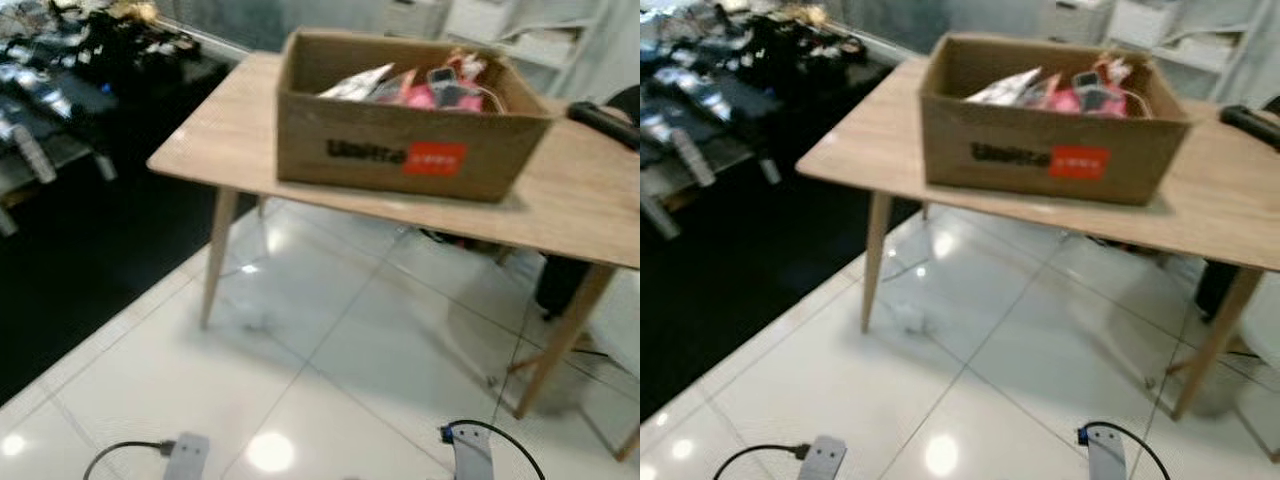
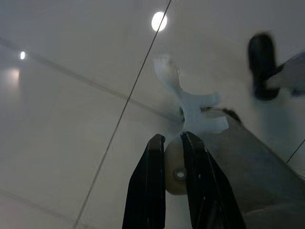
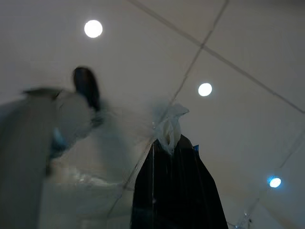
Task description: Picking trash to rubbish bin
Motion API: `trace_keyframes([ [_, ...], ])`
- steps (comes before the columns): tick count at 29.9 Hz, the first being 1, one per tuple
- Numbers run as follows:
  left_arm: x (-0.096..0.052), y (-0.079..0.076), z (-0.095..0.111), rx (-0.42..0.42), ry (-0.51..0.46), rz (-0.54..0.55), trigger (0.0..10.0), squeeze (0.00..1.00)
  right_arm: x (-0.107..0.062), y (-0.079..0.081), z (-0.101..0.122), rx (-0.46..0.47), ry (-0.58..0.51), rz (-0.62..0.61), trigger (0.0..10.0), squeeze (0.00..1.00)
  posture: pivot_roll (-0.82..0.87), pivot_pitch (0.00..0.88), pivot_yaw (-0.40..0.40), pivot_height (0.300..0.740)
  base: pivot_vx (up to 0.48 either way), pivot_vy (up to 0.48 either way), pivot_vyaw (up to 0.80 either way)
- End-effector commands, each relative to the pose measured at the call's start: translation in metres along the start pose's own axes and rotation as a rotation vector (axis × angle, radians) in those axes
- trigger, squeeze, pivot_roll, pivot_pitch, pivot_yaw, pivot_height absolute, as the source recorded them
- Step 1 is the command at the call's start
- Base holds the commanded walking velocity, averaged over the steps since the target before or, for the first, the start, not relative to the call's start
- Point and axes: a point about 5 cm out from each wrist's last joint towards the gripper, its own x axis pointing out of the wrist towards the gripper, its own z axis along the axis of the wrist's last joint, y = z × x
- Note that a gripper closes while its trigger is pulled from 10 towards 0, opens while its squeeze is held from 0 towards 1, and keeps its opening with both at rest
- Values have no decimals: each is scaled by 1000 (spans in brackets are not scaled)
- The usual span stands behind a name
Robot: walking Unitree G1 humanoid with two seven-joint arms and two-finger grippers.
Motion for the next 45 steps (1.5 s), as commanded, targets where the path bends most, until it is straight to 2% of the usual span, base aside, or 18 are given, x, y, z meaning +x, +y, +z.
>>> trace_keyframes([
  [1, -1, -4, -10, -36, 22, -6, 10000, 0, 0, 4, 0, 5, -4, 10, 10000, 0, 26, 85, -26, 740, 0, 0, -800],
  [10, -3, 18, 68, -213, -318, 13, 10000, 0, -9, 5, 101, 265, -408, 184, 10000, 0, 22, 92, -23, 740, 0, 0, 0],
  [12, -8, 27, 91, -242, -411, 19, 10000, 0, -15, 6, 122, 312, -501, 275, 10000, 0, 22, 92, -23, 740, 0, 0, 0],
  [13, -15, 38, 114, -285, -511, 21, 10000, 0, -24, 8, 144, 374, -595, 406, 10000, 0, 26, 93, -26, 740, 0, 0, 0],
  [17, -27, 55, 146, -399, -668, 0, 10000, 0, -40, 15, 172, 450, -723, 683, 10000, 0, 23, 92, -25, 740, 0, 0, 0],
  [18, -27, 55, 146, -399, -668, 0, 10000, 0, -40, 15, 172, 450, -723, 683, 10000, 0, 23, 92, -25, 740, 0, 0, 0],
  [20, -42, 70, 173, -532, -815, -81, 10000, 0, -57, 22, 186, 425, -814, 943, 10000, 0, 20, 95, -26, 740, 0, 0, 0],
  [21, -42, 70, 173, -532, -815, -81, 10000, 0, -57, 22, 186, 425, -814, 943, 10000, 0, 20, 95, -26, 740, 0, 0, 0],
  [24, -59, 80, 199, -613, -975, -208, 10000, 0, -73, 26, 195, 362, -879, 1162, 10000, 0, 20, 98, -25, 740, 0, 0, 0],
  [28, -118, 94, 253, -598, -1365, -582, 10000, 0, -133, 15, 224, 304, -1159, 1480, 10000, 0, 5, 102, -18, 740, 0, 0, 0],
  [31, -146, 93, 269, -530, -1491, -676, 10000, 0, -153, 5, 237, 289, -1272, 1514, 10000, 0, 4, 106, -15, 740, 0, 0, 0],
  [33, -146, 93, 269, -530, -1491, -676, 10000, 0, -153, 5, 237, 289, -1272, 1514, 10000, 0, 4, 106, -15, 740, 0, 0, 0],
  [35, -184, 84, 291, -433, -1636, -776, 10000, 0, -179, -9, 257, 281, -1421, 1497, 10000, 0, 2, 106, -12, 740, 0, 0, 0],
  [37, -196, 80, 296, -404, -1679, -811, 10000, 0, -186, -14, 263, 283, -1466, 1487, 10000, 0, 2, 106, -12, 740, 0, 0, 0],
  [40, -228, 60, 309, -323, -1769, -968, 10000, 0, -205, -26, 294, 328, -1535, 1231, 10000, 0, -3, 100, -4, 740, 393, 0, 0],
  [41, -228, 60, 309, -323, -1769, -968, 10000, 0, -205, -26, 294, 328, -1535, 1231, 10000, 0, -3, 100, -4, 740, 394, 0, 0],
  [43, -239, 50, 310, -292, -1783, -1041, 10000, 0, -198, -35, 311, 408, -1468, 975, 10000, 0, -6, 88, 2, 740, 403, 0, 0],
  [45, -241, 45, 311, -277, -1776, -1056, 10000, 0, -196, -41, 314, 417, -1462, 909, 10000, 0, -5, 84, 5, 740, 428, 0, 0],
])
